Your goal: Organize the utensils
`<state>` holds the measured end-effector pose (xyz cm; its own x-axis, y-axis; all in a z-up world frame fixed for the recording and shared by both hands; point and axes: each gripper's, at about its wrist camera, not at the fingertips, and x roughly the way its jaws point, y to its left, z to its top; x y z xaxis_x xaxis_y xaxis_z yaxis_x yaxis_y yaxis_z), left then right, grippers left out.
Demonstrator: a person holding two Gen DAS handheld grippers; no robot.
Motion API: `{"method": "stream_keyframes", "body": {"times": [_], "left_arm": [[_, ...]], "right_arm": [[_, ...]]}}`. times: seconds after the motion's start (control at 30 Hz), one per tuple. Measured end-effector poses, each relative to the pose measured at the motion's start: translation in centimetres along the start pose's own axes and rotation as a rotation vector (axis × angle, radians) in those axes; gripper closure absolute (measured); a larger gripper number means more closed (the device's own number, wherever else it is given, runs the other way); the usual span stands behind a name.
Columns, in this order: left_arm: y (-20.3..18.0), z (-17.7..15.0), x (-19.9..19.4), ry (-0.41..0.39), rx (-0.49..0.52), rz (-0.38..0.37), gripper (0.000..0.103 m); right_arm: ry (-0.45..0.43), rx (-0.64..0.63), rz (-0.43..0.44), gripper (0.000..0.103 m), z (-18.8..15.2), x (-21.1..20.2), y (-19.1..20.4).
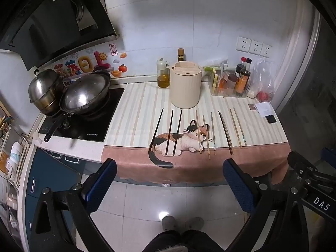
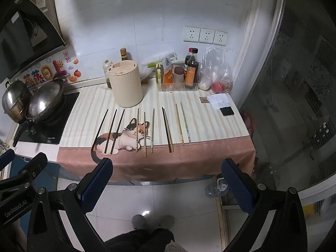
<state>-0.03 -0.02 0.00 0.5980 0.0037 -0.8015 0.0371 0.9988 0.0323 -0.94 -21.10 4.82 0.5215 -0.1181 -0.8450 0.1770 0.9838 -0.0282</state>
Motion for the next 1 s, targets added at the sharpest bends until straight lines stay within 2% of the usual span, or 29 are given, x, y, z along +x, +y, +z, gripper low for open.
{"method": "stream_keyframes", "body": {"times": [0.17,0.3,0.5,0.57,1.0], "left_arm": [[0.1,0.7,-0.5,-0.004,0.0,-0.003,0.0],[0.2,1.2,-0.9,-0.001,-0.001,-0.003,0.0],[0.2,1.4,-0.9,-0.008,0.003,0.0,0.0],[0.2,1.1,-0.7,-0.009,0.004,-0.001,0.0],[-0.3,2.7,-0.9,-0.007,0.006,0.001,0.0]], "right_arm": [[-0.001,0.0,-0.003,0.0,-0.4,0.1,-0.1],[-0.002,0.004,-0.002,0.0,1.2,-1.0,0.2],[-0.003,0.001,-0.003,0.0,1.9,-1.4,0.0],[-0.011,0.002,-0.007,0.0,0.8,-1.0,0.2],[-0.019,0.006,-0.003,0.0,1.1,-1.0,0.2]]}}
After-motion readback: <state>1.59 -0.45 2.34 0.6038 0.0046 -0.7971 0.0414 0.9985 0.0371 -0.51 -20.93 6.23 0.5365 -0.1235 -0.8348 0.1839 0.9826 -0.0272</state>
